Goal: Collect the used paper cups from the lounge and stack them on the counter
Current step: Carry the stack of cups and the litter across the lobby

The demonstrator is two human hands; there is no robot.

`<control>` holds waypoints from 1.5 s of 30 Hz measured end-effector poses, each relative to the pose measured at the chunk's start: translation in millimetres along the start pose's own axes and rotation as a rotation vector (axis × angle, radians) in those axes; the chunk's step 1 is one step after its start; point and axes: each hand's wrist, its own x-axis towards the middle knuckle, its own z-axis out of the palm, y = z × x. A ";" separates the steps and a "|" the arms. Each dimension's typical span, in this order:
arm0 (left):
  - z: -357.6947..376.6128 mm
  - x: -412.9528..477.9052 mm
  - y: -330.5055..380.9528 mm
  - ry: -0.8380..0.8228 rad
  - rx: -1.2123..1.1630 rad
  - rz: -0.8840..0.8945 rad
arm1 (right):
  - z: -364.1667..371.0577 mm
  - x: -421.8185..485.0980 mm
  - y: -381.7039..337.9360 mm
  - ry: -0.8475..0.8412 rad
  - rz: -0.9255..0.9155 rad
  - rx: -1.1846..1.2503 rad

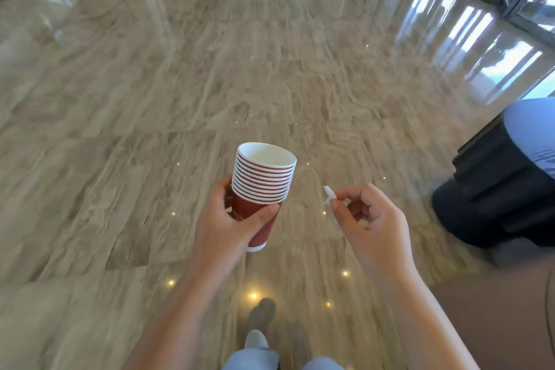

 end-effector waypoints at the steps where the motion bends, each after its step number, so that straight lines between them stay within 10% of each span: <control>1: 2.8 17.1 1.4 -0.008 0.011 0.000 | 4.0 15.3 3.8 0.003 0.010 0.002; 45: 210.4 983.1 73.8 -0.112 0.085 0.043 | 174.2 983.8 158.2 0.071 0.093 0.103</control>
